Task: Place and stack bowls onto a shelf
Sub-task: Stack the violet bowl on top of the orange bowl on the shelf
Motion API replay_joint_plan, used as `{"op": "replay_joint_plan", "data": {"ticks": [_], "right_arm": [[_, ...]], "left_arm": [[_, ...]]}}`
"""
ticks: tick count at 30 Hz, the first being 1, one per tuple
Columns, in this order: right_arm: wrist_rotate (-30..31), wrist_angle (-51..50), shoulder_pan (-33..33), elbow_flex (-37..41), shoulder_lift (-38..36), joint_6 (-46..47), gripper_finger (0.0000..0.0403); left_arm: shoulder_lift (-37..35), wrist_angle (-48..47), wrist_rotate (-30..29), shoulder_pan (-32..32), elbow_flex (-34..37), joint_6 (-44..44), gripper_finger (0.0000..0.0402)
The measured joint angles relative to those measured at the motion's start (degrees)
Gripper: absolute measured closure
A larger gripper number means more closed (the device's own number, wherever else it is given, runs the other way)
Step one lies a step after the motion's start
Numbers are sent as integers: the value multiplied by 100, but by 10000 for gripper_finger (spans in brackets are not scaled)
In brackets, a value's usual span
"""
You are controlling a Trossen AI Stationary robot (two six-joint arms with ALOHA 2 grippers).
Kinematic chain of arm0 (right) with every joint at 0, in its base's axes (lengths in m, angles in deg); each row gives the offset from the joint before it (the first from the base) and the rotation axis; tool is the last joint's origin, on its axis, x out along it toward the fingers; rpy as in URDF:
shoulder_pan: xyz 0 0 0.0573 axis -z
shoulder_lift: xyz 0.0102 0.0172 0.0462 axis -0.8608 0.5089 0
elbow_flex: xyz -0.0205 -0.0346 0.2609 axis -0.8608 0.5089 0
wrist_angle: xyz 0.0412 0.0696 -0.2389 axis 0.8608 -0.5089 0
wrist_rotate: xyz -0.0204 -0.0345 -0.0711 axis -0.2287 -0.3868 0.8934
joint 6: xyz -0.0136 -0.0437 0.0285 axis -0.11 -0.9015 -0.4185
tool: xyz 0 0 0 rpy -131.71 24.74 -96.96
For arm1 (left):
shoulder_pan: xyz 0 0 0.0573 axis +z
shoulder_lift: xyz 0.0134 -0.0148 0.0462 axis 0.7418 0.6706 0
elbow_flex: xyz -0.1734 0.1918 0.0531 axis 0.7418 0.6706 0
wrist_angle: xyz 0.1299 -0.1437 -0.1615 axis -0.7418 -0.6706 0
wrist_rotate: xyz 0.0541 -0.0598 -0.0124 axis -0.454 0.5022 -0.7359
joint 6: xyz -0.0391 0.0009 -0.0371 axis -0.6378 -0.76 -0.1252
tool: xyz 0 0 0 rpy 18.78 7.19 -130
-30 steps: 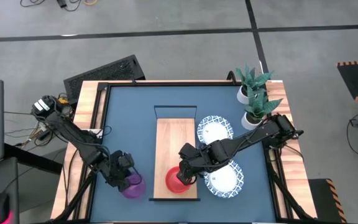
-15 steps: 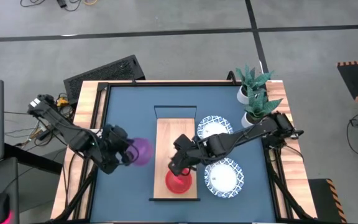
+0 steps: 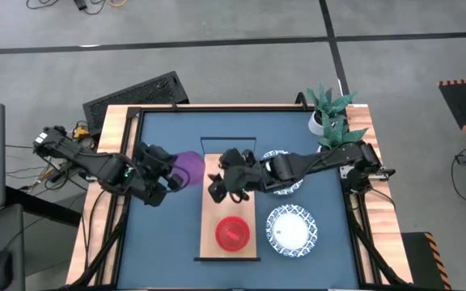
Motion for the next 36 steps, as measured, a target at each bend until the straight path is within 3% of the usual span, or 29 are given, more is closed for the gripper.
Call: {"op": "replay_joint_plan", "data": {"ticks": [10, 24, 36], "right_arm": [[302, 38, 480, -269, 0, -704, 149], [348, 34, 602, -265, 74, -1017, 149], [356, -110, 744, -265, 73, -1040, 149]], "left_arm": [[0, 697, -431, 395, 0, 1117, 401], [0, 1066, -382, 1058, 0, 2085, 401], [2, 1937, -314, 1157, 0, 3089, 401]]}}
